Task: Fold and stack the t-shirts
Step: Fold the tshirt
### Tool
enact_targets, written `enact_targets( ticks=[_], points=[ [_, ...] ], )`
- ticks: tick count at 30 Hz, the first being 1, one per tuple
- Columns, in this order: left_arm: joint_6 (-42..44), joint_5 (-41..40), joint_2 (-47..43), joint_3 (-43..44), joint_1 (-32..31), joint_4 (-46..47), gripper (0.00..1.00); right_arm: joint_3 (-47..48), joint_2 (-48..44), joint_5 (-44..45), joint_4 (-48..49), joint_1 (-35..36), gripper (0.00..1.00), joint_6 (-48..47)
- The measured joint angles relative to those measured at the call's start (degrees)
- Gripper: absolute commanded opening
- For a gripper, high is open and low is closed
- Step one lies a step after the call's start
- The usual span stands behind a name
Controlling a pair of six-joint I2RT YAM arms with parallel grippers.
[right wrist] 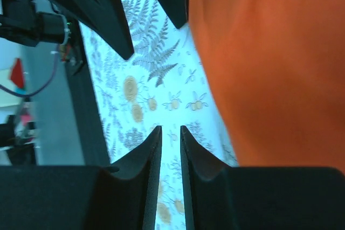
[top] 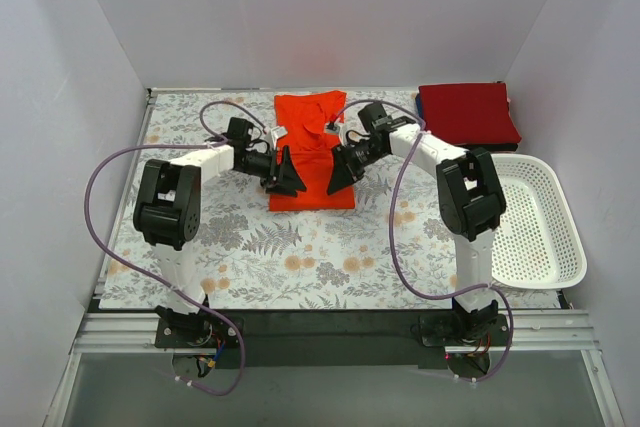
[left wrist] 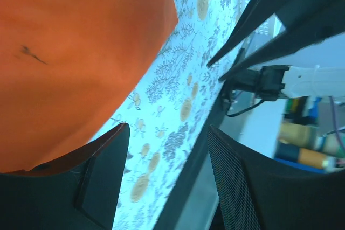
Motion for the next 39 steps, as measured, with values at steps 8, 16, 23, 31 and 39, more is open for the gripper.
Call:
enact_targets(
  ticks=[8,16,23,31,39],
  points=[
    [-13.79,-0.09,1.55,-5.42,-1.05,8.94,0.59,-6.82,2.03,-1.95,5.01,0.74,0.24,6.64],
    [-19.65,-0.5,4.85,-10.29,1.99,13.6,0.59,-12.26,7.06,-1.07,6.01,-4.24,0.23,8.02],
    [-17.14,1.6,3.82,-11.21,2.58,13.88,0.6,-15.3,3.56,1.09,6.56,-4.81,0.24,7.54],
    [-10.14,4.2,-1.79,-11.67,2.6,11.67,0.6,-12.35,-3.39,1.79,8.63,-2.78,0.36,8.96],
    [-8.31,1.86,0.66,-9.51,2.6,10.82,0.59,-9.51,2.36,2.32,12.83,0.42,0.36,9.75]
  ],
)
